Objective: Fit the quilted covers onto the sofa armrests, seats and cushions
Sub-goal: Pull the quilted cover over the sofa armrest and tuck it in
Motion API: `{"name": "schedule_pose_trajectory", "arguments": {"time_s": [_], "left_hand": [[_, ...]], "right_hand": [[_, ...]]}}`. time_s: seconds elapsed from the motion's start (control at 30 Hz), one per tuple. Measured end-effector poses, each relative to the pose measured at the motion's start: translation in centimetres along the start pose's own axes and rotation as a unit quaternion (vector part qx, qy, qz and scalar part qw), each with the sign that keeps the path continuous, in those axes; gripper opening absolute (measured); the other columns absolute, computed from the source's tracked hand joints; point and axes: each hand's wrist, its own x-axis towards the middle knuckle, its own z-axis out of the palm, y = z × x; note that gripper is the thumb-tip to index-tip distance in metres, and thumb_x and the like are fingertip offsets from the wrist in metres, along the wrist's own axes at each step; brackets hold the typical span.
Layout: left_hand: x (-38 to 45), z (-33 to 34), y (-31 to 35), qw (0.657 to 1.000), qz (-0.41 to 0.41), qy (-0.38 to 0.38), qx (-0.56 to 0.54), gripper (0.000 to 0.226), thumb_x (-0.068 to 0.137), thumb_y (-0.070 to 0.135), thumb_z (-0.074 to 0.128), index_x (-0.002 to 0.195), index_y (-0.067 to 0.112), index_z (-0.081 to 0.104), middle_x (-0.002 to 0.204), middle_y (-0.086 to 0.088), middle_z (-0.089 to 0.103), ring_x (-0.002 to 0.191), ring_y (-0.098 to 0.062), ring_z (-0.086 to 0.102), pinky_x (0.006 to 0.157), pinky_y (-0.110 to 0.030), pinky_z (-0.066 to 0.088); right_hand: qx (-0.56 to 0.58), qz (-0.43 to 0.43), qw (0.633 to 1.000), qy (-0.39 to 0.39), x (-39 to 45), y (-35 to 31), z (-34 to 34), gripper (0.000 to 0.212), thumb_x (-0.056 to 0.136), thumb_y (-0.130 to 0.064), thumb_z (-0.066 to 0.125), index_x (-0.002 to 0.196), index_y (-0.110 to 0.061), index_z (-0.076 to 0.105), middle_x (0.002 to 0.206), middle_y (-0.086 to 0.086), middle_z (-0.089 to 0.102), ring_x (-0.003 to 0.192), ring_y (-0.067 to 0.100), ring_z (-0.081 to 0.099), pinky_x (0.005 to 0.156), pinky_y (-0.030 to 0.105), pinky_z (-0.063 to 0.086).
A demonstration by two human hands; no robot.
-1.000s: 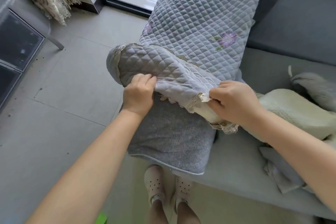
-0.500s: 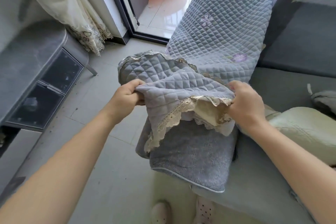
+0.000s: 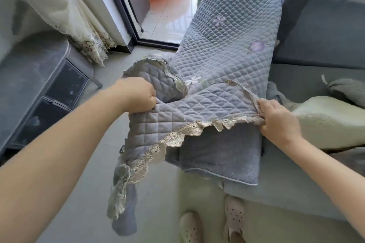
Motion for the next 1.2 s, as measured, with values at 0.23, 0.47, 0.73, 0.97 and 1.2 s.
{"name": "schedule_pose_trajectory", "arguments": {"time_s": [0.23, 0.47, 0.73, 0.97, 1.2], "left_hand": [[0.9, 14.4, 5.9, 0.979, 0.051, -0.168, -0.104, 0.026, 0.089, 0.007, 0.038, 0.109, 0.002, 0.054, 0.125, -0.014, 0.053, 0.117, -0.029, 0.047, 0.087, -0.032, 0.040], [2.7, 19.9, 9.9, 0.968, 0.056, -0.205, -0.130, 0.028, 0.087, 0.009, 0.041, 0.114, 0.003, 0.045, 0.127, -0.015, 0.046, 0.120, -0.031, 0.043, 0.091, -0.039, 0.040], [4.1, 18.5, 9.1, 0.951, -0.128, 0.083, -0.267, 0.045, 0.083, 0.009, 0.047, 0.129, 0.012, 0.042, 0.132, -0.008, 0.042, 0.124, -0.027, 0.035, 0.096, -0.036, 0.034], [7.2, 19.5, 8.5, 0.968, -0.146, 0.006, -0.204, 0.079, 0.084, 0.015, 0.054, 0.146, 0.024, 0.007, 0.154, -0.003, 0.004, 0.143, -0.023, 0.002, 0.113, -0.041, 0.015], [9.1, 20.0, 8.4, 0.958, -0.212, -0.038, -0.189, 0.036, 0.087, 0.010, 0.046, 0.121, 0.018, 0.051, 0.129, -0.013, 0.041, 0.128, -0.030, 0.029, 0.100, -0.041, 0.033]], "right_hand": [[0.182, 0.139, 0.973, -0.037, -2.2, 0.7, 6.6, 0.054, 0.086, 0.006, 0.045, 0.137, -0.010, 0.042, 0.135, 0.017, 0.044, 0.124, 0.029, 0.041, 0.096, 0.025, 0.027], [0.194, 0.138, 0.967, -0.093, -2.8, 3.0, 10.1, 0.045, 0.084, 0.004, 0.053, 0.128, -0.005, 0.051, 0.142, 0.016, 0.039, 0.136, 0.025, 0.029, 0.105, 0.022, 0.019], [0.043, 0.144, 0.945, -0.292, -5.5, 6.8, 12.8, 0.012, 0.083, 0.001, 0.049, 0.076, -0.006, 0.056, 0.124, 0.020, 0.051, 0.111, 0.031, 0.052, 0.086, 0.030, 0.040], [0.330, 0.453, 0.787, -0.257, -4.5, 3.7, 16.1, 0.063, 0.094, -0.046, 0.038, 0.141, -0.006, 0.026, 0.144, 0.014, 0.036, 0.126, 0.033, 0.041, 0.092, 0.037, 0.041], [0.609, 0.586, 0.530, -0.064, -4.4, 4.9, 17.0, 0.023, 0.089, -0.039, 0.052, 0.099, -0.019, 0.053, 0.086, 0.004, 0.058, 0.073, 0.013, 0.052, 0.071, 0.026, 0.043]]}}
